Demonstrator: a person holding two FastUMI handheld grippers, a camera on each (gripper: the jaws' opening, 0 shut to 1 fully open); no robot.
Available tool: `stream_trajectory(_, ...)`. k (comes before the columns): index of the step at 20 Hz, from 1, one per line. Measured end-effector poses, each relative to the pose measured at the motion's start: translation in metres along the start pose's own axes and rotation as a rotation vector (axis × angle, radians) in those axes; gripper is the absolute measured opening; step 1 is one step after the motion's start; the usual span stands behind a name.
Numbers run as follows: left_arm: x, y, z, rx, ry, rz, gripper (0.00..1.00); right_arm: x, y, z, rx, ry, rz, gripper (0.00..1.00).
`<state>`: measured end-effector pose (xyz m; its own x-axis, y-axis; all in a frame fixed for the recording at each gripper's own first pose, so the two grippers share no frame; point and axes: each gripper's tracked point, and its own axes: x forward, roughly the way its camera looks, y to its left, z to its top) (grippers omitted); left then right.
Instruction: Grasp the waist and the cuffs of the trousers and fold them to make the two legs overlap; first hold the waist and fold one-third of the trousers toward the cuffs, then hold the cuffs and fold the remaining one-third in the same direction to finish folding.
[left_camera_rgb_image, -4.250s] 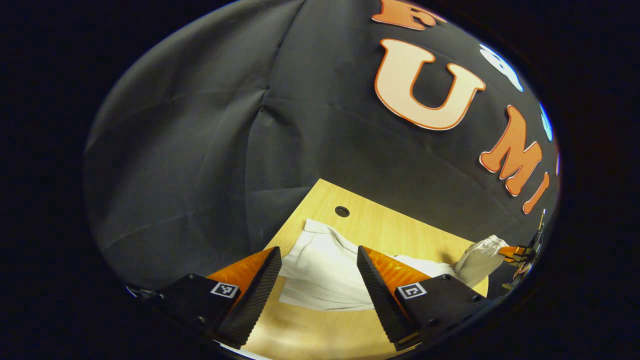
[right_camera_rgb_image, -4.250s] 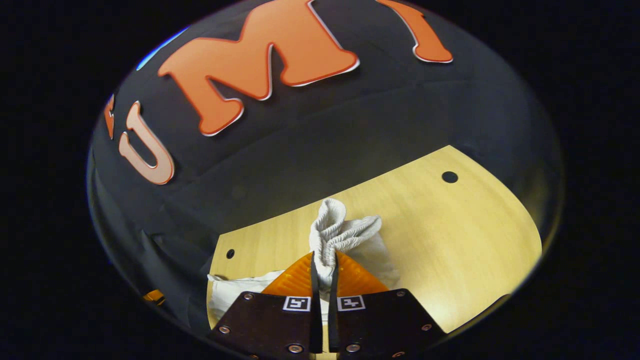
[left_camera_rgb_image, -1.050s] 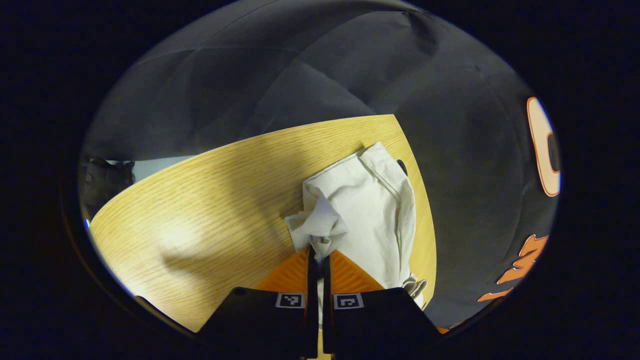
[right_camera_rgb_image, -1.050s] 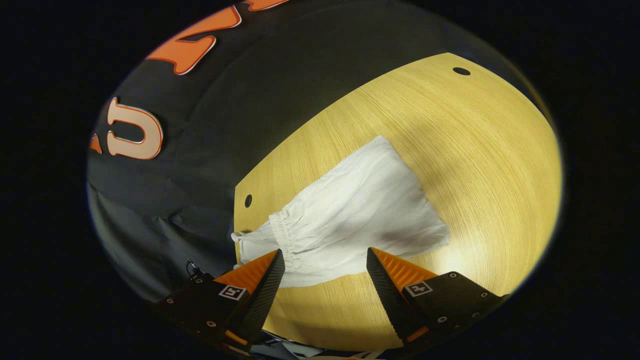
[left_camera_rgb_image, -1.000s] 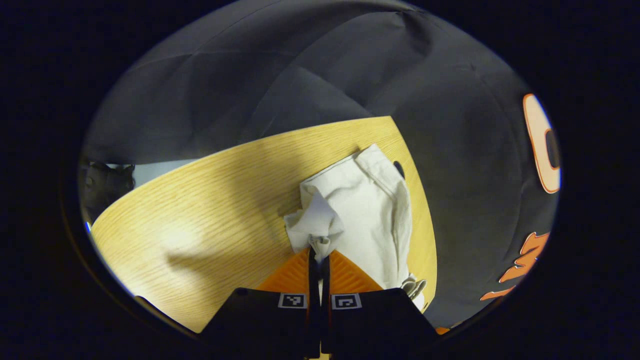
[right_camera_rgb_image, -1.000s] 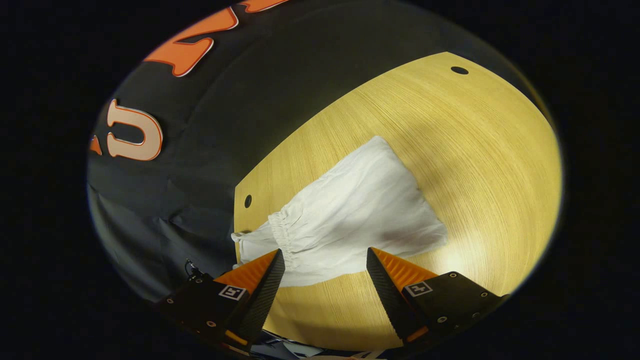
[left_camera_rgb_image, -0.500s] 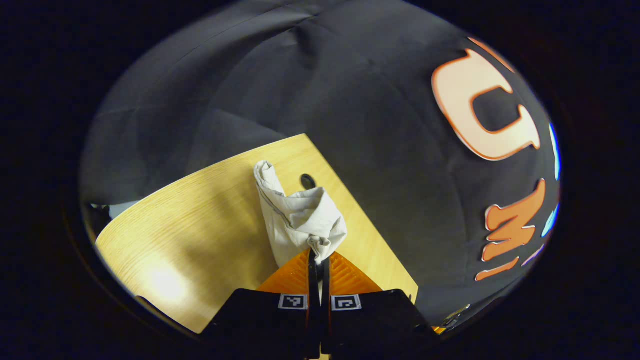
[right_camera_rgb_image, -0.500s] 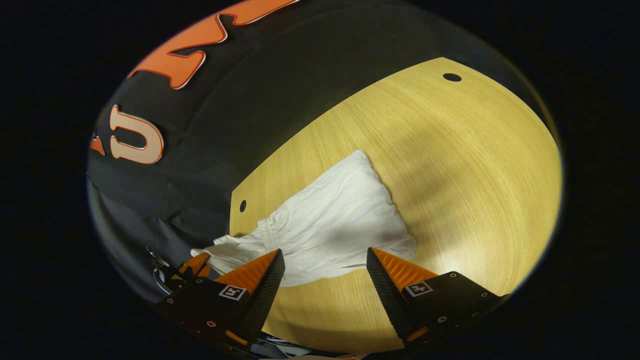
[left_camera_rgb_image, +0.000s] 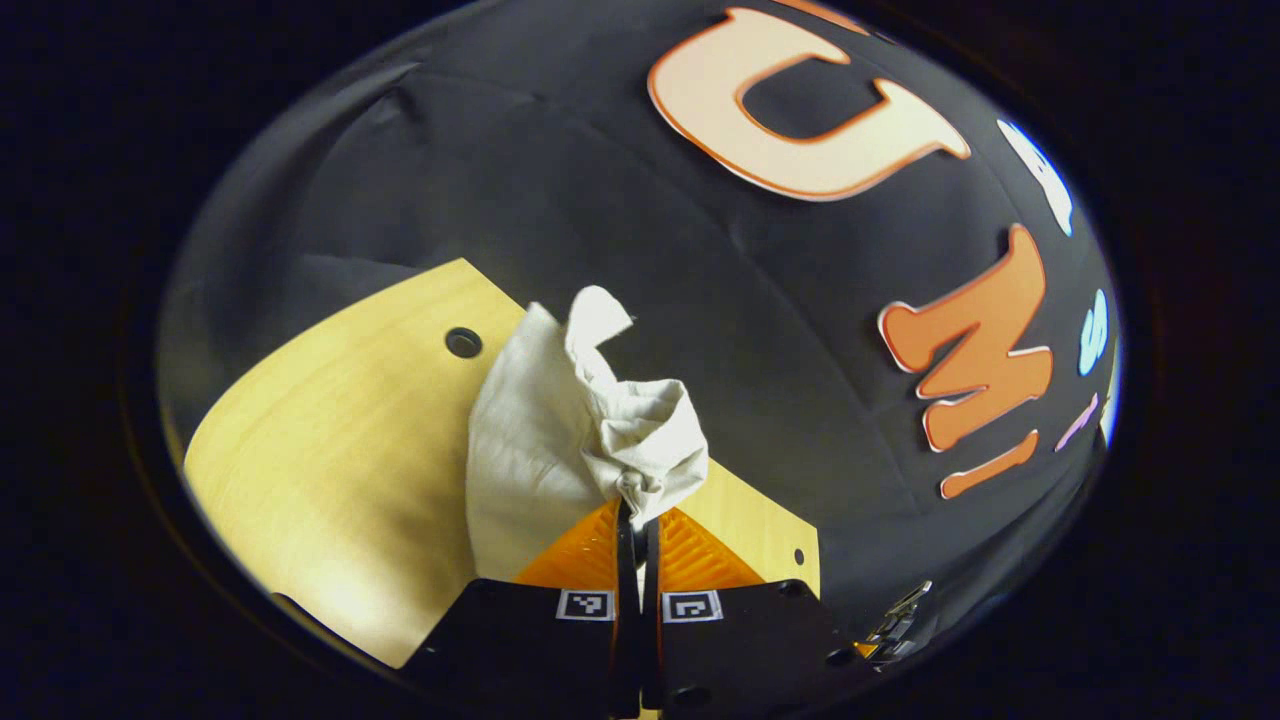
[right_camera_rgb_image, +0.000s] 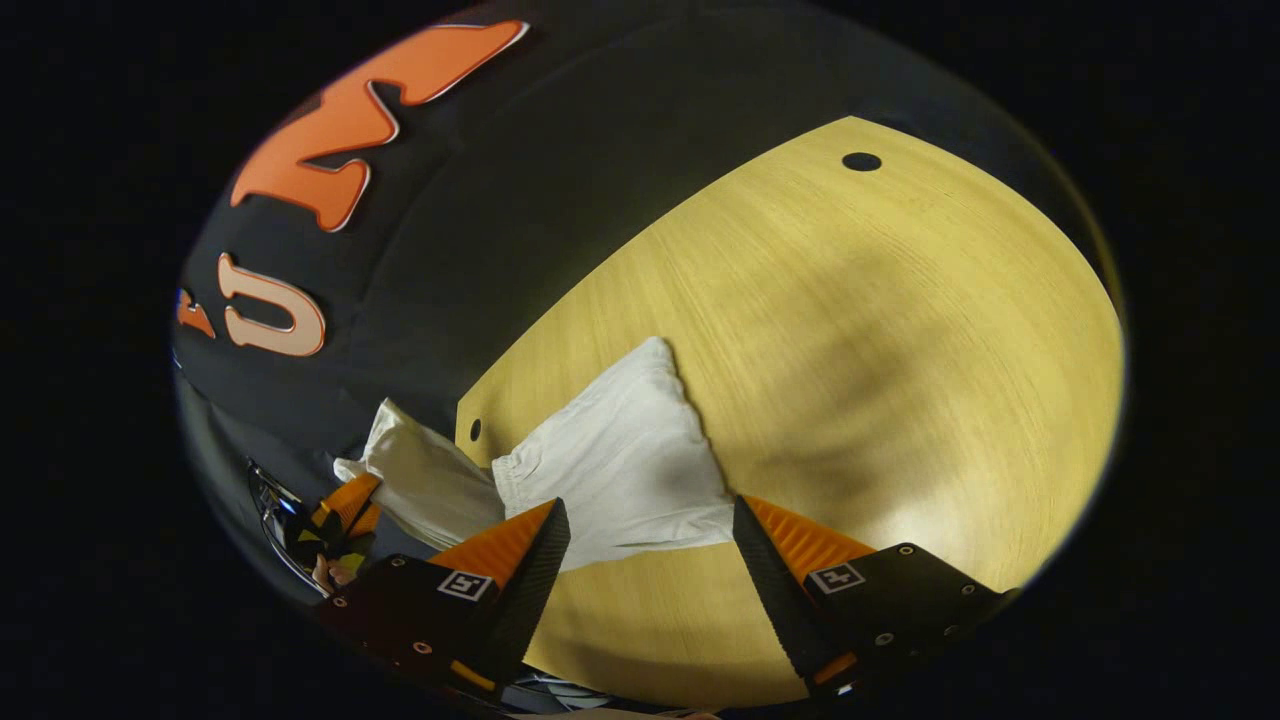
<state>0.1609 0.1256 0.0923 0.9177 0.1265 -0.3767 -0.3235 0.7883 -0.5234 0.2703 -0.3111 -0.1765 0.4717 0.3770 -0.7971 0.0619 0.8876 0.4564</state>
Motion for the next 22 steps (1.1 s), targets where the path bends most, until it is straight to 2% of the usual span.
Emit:
stream_trajectory(5,0.036,-0.05,-0.067,0.035,0.102,-0.02,0.04,-0.016,-0.046,0.013,0.046,-0.006,-0.013,0.99)
stream_trajectory(12,0.078,-0.098,-0.154,0.115,0.237,-0.013,0.04,-0.028,-0.083,0.016,0.084,0.003,-0.017,0.99)
stream_trajectory(16,0.089,-0.104,-0.174,0.166,0.32,-0.007,0.04,-0.033,-0.094,0.012,0.085,0.01,-0.027,0.99)
stream_trajectory(19,0.089,-0.096,-0.173,0.199,0.365,-0.013,0.05,-0.038,-0.099,0.011,0.073,0.005,-0.043,0.99)
stream_trajectory(20,0.086,-0.095,-0.169,0.208,0.375,-0.015,0.1,-0.039,-0.098,0.012,0.07,0.001,-0.045,0.98)
stream_trajectory(21,0.082,-0.094,-0.166,0.211,0.385,-0.021,0.28,-0.04,-0.097,0.013,0.064,-0.003,-0.046,0.98)
stream_trajectory(22,0.081,-0.094,-0.159,0.21,0.389,-0.027,0.52,-0.041,-0.097,0.013,0.055,-0.008,-0.051,0.98)
